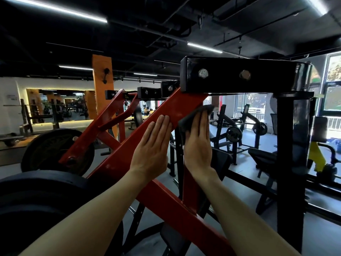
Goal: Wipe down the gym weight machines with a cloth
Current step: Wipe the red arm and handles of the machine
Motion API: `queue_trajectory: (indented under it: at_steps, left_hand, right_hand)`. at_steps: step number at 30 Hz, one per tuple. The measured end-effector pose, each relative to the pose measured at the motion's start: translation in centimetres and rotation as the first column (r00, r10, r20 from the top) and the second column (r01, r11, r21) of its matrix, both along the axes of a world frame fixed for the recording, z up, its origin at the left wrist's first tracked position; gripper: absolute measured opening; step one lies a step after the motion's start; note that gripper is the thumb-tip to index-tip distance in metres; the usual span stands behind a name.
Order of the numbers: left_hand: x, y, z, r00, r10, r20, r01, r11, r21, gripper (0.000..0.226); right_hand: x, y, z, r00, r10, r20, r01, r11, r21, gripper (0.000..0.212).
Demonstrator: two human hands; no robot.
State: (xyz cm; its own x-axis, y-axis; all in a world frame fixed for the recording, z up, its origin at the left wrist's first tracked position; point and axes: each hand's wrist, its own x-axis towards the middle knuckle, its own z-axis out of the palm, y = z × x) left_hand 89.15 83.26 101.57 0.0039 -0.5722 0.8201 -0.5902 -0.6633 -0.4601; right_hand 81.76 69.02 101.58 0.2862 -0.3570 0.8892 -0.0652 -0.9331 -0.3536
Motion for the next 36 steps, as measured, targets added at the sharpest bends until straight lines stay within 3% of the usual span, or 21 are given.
queue_trajectory:
  at_steps: [2, 6, 13, 19, 22, 25, 27, 29, 33, 36]
  left_hand:
    - [-0.1, 0.0, 0.1, 1.0, 0.008, -0.002, -0.008, 1.0, 0.003, 0.087]
    - [-0.3, 0.2, 0.4, 1.0, 0.025, -0.014, -0.025, 0.999, 0.025, 0.089]
    - [-1.4, 0.3, -0.6, 0.993, -0.063, -0.098, 0.064, 0.998, 0.008, 0.079]
    - [-2.6, 1.9, -8.9, 0.985, -0.041, -0.169, 0.089, 0.952, 0.291, 0.072]
    - [-2.8, 2.7, -12.2, 0.97, -0.04, -0.239, 0.107, 0.956, 0.274, 0.075]
    - [-3.3, 3.6, -13.9, 0.965, -0.023, -0.262, 0.071, 0.982, 0.176, 0.071]
    - [-3.2, 4.2, -14.7, 0.968, -0.003, -0.249, 0.057, 0.976, 0.209, 0.069]
    - [-3.0, 4.7, -15.1, 0.972, 0.024, -0.233, 0.036, 0.968, 0.25, 0.069]
    - [-3.0, 4.7, -15.1, 0.97, 0.059, -0.235, 0.01, 0.959, 0.282, 0.069]
    - [-3.2, 4.7, -15.6, 0.972, 0.081, -0.219, -0.01, 0.951, 0.308, 0.07]
  right_hand:
    - [0.3, -0.3, 0.1, 1.0, 0.013, 0.003, -0.013, 0.999, -0.031, 0.065]
    - [-1.3, -1.1, -6.8, 0.99, 0.138, 0.02, -0.137, 0.989, -0.057, 0.068]
    - [-4.7, -1.2, -14.1, 0.98, 0.184, -0.08, -0.183, 0.983, 0.017, 0.072]
    - [-7.2, -0.2, -19.9, 0.978, 0.141, -0.154, -0.136, 0.99, 0.039, 0.067]
    - [-7.1, 1.7, -24.0, 0.986, 0.036, -0.162, -0.056, 0.992, -0.117, 0.065]
    - [-4.8, 4.4, -25.9, 0.974, 0.062, -0.216, -0.115, 0.964, -0.24, 0.048]
    - [-2.5, 5.8, -25.7, 0.969, 0.123, -0.212, -0.173, 0.957, -0.234, 0.025]
    - [-1.4, 6.5, -25.3, 0.974, 0.142, -0.178, -0.184, 0.951, -0.247, 0.02]
    - [-3.4, 3.7, -28.1, 0.979, 0.053, -0.197, -0.107, 0.957, -0.271, 0.054]
    - [-6.6, 0.5, -31.6, 0.957, -0.042, -0.286, -0.004, 0.987, -0.161, 0.072]
